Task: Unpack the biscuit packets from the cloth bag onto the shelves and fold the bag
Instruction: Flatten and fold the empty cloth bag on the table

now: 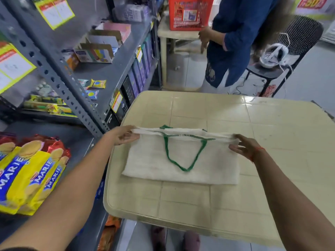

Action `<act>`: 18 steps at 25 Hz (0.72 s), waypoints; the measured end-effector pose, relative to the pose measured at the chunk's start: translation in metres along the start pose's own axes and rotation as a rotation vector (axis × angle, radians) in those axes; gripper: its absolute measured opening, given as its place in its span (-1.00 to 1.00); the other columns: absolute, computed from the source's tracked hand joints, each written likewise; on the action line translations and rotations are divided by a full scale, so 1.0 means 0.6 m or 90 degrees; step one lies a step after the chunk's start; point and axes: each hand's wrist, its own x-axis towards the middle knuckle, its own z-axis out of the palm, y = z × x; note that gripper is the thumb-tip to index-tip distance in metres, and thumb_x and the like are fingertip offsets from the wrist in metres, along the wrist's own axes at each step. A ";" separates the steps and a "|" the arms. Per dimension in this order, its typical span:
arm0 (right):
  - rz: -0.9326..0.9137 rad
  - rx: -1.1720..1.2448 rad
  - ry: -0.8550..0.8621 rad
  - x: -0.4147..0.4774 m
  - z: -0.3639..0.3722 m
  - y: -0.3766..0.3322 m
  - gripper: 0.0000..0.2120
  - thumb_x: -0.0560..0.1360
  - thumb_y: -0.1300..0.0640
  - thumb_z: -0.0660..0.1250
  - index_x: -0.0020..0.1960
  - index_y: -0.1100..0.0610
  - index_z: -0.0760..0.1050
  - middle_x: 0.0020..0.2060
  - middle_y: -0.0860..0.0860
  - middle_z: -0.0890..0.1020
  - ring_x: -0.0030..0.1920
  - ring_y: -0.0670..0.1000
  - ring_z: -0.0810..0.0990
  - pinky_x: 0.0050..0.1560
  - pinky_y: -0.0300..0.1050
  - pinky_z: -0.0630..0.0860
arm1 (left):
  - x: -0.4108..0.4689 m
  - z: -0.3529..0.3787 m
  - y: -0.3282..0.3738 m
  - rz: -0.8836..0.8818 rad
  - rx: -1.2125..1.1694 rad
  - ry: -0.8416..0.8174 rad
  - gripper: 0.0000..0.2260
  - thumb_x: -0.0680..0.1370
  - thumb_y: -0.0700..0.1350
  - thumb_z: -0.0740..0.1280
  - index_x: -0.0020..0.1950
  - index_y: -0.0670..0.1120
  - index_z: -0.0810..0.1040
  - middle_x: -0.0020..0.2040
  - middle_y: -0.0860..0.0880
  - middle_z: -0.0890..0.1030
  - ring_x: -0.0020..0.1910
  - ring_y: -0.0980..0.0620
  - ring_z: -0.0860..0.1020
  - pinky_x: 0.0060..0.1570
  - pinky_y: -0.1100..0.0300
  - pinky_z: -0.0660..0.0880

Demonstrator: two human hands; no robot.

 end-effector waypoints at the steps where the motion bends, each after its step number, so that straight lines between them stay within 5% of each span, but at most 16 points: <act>1: -0.004 -0.083 0.006 0.002 0.012 0.007 -0.73 0.49 0.13 0.37 0.10 0.23 0.41 0.13 0.21 0.44 -0.02 0.17 0.54 -0.08 0.01 0.63 | 0.012 0.014 -0.008 0.016 0.043 0.022 -0.67 0.53 -0.04 0.35 0.15 -0.21 0.36 -0.13 -0.30 0.62 -0.11 -0.14 0.66 -0.18 0.08 0.64; 5: -0.306 -0.575 0.088 -0.033 0.051 0.103 -0.45 0.42 -0.03 0.43 0.28 0.24 0.42 0.29 0.21 0.45 0.18 0.20 0.51 0.18 0.08 0.49 | 0.015 0.038 -0.128 0.323 0.565 0.265 -0.43 0.41 0.24 0.39 0.22 -0.13 0.43 0.15 -0.18 0.53 0.13 -0.16 0.52 0.08 0.00 0.49; 8: -0.450 -0.963 -0.150 -0.073 0.065 0.194 -0.40 0.33 -0.15 0.44 0.24 0.18 0.49 0.21 0.14 0.50 0.19 0.18 0.47 0.18 0.02 0.48 | -0.013 0.018 -0.241 0.534 0.974 0.101 -0.34 0.30 0.44 0.25 0.18 -0.01 0.49 0.09 -0.02 0.51 0.08 -0.04 0.49 0.05 0.06 0.47; 10: -0.497 -1.062 -0.177 -0.086 0.067 0.229 -0.50 0.31 -0.06 0.47 0.14 0.20 0.55 0.13 0.16 0.57 0.09 0.20 0.55 0.02 0.02 0.56 | -0.025 -0.008 -0.288 0.586 1.155 0.014 -0.45 0.35 0.34 0.29 0.16 -0.01 0.53 0.06 -0.02 0.56 0.00 -0.03 0.55 -0.04 0.14 0.52; 14: -0.624 -1.111 -0.096 -0.089 0.087 0.230 -0.71 -0.01 0.29 0.61 -0.35 0.19 0.58 -0.37 0.13 0.63 -0.42 0.15 0.60 -0.53 -0.13 0.52 | -0.048 -0.008 -0.280 0.628 1.229 0.075 -0.70 0.09 -0.10 0.62 -0.25 -0.01 0.64 -0.29 0.06 0.62 -0.37 0.11 0.59 -0.52 0.35 0.48; 18: -0.433 -1.184 0.031 -0.073 0.074 0.218 -0.84 0.42 0.22 0.29 0.00 0.16 0.53 -0.02 0.11 0.59 0.03 0.15 0.56 0.00 -0.04 0.47 | -0.067 0.032 -0.308 0.470 1.153 -0.073 -0.86 0.46 -0.15 0.30 -0.02 -0.17 0.49 -0.01 -0.14 0.54 -0.10 -0.12 0.55 -0.17 0.08 0.47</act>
